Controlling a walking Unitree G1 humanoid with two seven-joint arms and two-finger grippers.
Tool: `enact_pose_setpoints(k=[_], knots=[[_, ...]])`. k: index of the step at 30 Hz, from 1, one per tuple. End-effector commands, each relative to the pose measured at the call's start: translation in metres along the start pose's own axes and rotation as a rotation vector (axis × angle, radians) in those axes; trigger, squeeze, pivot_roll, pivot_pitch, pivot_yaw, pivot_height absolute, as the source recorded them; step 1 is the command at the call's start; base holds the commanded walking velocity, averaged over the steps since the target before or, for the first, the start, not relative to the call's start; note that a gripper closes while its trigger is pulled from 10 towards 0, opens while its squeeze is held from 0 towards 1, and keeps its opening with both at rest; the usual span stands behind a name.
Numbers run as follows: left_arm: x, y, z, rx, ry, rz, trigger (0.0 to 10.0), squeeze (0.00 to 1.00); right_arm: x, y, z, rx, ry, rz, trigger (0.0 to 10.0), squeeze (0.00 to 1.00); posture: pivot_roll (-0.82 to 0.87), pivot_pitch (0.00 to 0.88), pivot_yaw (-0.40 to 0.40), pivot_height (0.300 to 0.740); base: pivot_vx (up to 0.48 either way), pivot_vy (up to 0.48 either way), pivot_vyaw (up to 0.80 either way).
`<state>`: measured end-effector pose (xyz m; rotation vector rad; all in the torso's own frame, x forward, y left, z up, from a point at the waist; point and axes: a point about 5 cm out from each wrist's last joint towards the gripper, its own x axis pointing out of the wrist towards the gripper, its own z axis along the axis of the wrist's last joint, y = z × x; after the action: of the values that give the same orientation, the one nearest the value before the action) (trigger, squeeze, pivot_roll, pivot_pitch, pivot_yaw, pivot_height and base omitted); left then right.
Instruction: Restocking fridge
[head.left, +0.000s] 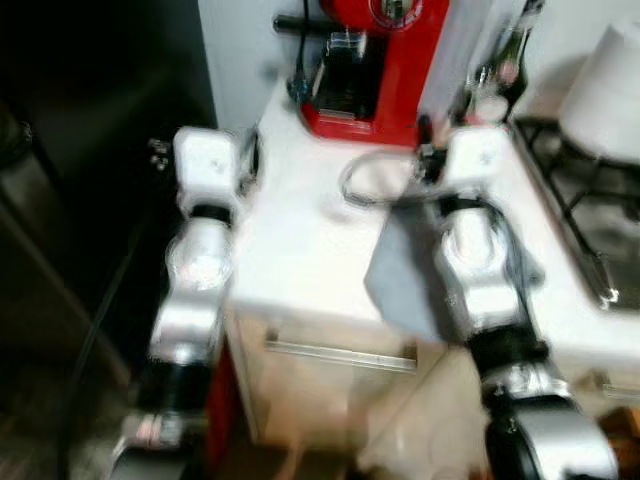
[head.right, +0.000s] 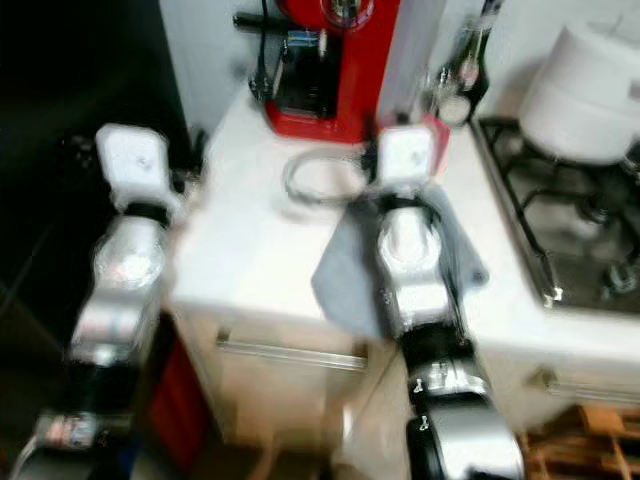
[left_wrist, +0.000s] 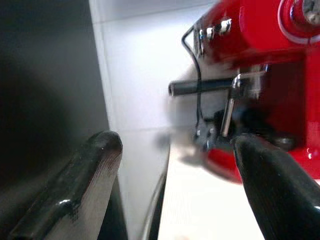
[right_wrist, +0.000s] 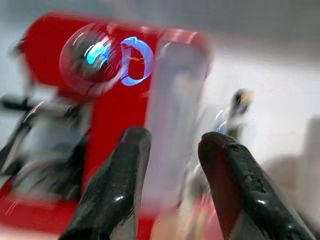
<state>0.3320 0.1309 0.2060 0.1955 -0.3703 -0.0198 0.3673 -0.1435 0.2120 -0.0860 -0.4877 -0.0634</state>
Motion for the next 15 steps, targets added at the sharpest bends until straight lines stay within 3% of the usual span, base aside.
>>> enact_pose_setpoints(k=[1,5,7,11,15], knots=[[0.002,0.008,0.009,0.027,-0.046,0.013,10.0,0.0,0.014,0.008,0.02,0.014,-0.08,0.003,10.0,0.0,-0.03,0.0,-0.033,0.74,0.0,0.0,0.0],[0.003,0.008,0.011,0.016,-0.045,0.015,10.0,0.0,0.034,0.003,0.031,0.037,-0.093,-0.023,10.0,0.0,-0.02,0.0,-0.038,0.74,0.0,0.0,0.0],[0.002,0.008,0.011,0.016,-0.045,0.015,10.0,0.0,0.037,0.001,0.032,0.042,-0.09,-0.031,10.0,0.0,-0.02,0.0,-0.039,0.74,0.0,0.0,0.0],[-0.001,0.009,0.012,0.003,-0.041,-0.003,10.0,0.0,0.056,-0.023,0.03,-0.001,-0.006,-0.181,10.0,0.0,0.01,0.0,-0.042,0.74,0.0,0.0,0.0],[-0.004,0.01,0.012,0.007,-0.03,-0.035,10.0,0.0,0.062,-0.032,0.028,-0.03,0.043,-0.216,10.0,0.0,0.03,0.0,-0.039,0.74,0.0,0.0,0.0]])
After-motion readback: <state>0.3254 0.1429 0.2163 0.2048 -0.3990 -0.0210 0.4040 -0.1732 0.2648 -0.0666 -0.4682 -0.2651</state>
